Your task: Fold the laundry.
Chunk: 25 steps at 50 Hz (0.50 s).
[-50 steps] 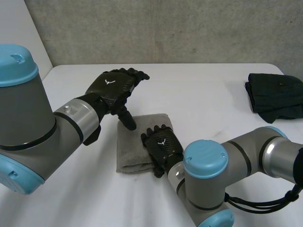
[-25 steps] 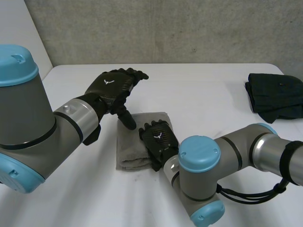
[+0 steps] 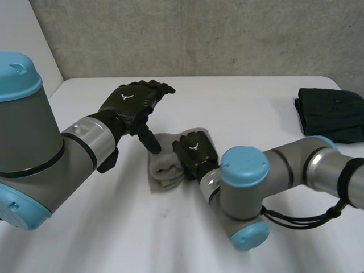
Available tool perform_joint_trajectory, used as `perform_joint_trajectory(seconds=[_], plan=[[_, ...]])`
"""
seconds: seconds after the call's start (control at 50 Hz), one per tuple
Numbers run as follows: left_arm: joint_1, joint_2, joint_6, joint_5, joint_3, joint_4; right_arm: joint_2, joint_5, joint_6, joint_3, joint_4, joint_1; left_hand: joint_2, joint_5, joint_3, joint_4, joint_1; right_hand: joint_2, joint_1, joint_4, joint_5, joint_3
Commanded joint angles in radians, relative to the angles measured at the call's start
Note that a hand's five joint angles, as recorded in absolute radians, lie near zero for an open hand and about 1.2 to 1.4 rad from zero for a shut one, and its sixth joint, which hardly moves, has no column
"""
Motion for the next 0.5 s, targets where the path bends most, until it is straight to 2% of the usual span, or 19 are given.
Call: perform_joint_trajectory(seconds=[0.02, 0.08, 0.22, 0.44, 0.5], plan=[[0.003, 0.002, -0.001, 0.0, -0.001, 0.005, -0.061, -0.078, -0.128, 0.073, 0.031, -0.175, 0.006, -0.008, -0.002, 0.008, 0.022, 0.259, 0.516, 0.242, 0.35, 0.291], [0.004, 0.002, -0.001, 0.0, -0.001, 0.005, -0.102, -0.136, -0.245, 0.116, 0.036, -0.299, 0.003, -0.011, -0.005, 0.005, 0.019, 0.259, 0.516, 0.242, 0.35, 0.291], [0.003, -0.004, -0.001, 0.0, -0.004, 0.005, -0.109, -0.222, -0.357, 0.105, 0.037, -0.459, 0.003, -0.011, -0.005, 0.005, 0.019, 0.259, 0.516, 0.242, 0.35, 0.291], [-0.014, -0.004, 0.002, 0.006, -0.024, 0.028, -0.031, -0.455, -0.377, -0.108, 0.033, -0.589, -0.005, -0.02, -0.014, -0.004, 0.01, 0.259, 0.516, 0.242, 0.35, 0.291], [-0.017, -0.005, 0.002, 0.006, -0.025, 0.036, -0.018, -0.489, -0.369, -0.189, 0.025, -0.608, -0.005, -0.02, -0.014, -0.004, 0.01, 0.259, 0.516, 0.242, 0.35, 0.291]])
